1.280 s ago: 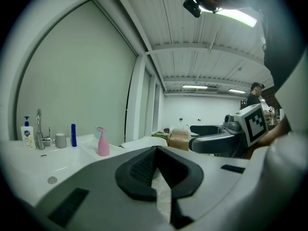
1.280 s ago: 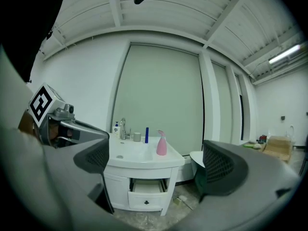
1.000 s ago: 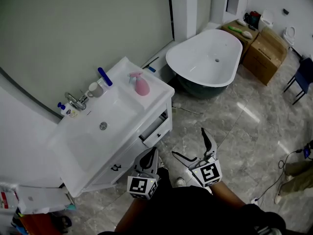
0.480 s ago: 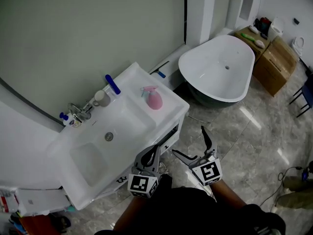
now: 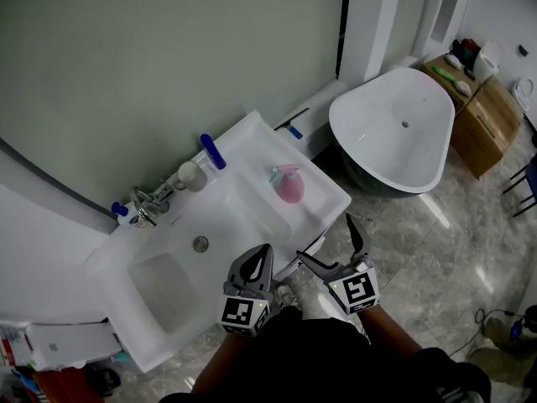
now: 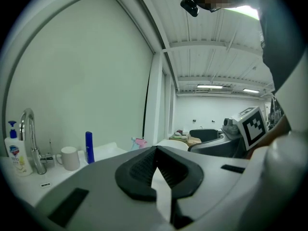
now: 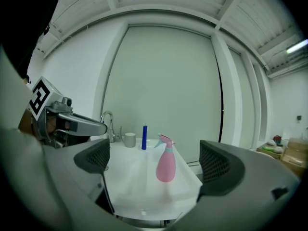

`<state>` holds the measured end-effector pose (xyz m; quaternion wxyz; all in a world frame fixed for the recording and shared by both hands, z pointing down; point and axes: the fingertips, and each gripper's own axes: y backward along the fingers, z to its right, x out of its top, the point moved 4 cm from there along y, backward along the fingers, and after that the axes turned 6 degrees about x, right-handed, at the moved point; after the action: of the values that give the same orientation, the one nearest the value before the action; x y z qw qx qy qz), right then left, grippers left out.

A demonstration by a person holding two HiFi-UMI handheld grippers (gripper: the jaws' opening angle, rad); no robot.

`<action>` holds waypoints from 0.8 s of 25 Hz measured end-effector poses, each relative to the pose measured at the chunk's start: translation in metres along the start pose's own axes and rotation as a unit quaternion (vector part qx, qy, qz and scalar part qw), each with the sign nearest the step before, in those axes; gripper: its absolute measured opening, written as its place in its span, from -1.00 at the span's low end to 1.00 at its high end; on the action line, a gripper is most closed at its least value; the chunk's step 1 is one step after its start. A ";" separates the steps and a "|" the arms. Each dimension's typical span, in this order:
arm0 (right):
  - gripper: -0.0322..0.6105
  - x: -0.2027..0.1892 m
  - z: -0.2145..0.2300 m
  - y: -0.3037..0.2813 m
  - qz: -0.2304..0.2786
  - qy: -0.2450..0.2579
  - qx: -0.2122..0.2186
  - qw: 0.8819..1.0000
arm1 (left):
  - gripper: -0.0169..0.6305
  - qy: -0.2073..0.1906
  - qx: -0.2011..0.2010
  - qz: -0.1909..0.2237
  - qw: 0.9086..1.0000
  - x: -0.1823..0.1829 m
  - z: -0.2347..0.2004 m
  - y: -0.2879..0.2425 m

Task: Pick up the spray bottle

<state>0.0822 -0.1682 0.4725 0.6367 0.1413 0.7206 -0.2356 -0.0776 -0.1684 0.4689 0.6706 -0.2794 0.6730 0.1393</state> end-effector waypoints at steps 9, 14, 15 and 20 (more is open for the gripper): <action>0.77 -0.022 0.009 -0.047 -0.029 -0.014 -0.024 0.999 | -0.96 0.013 0.021 0.002 1.000 0.000 -0.042 -0.005; 0.61 -0.036 0.019 -0.071 -0.039 -0.033 -0.026 0.998 | -0.96 0.022 0.037 -0.010 0.999 -0.006 -0.054 -0.007; 0.56 -0.038 0.022 -0.076 -0.041 -0.035 -0.028 0.998 | -0.96 0.022 0.040 -0.012 0.999 -0.008 -0.057 -0.009; 0.42 -0.048 0.035 -0.107 -0.059 -0.045 -0.022 0.997 | -0.96 0.027 0.065 -0.013 0.997 -0.007 -0.075 -0.019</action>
<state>0.0653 -0.2720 0.5345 0.6563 0.0739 0.7036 -0.2623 -0.1292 -0.2248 0.4841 0.6706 -0.2474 0.6949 0.0784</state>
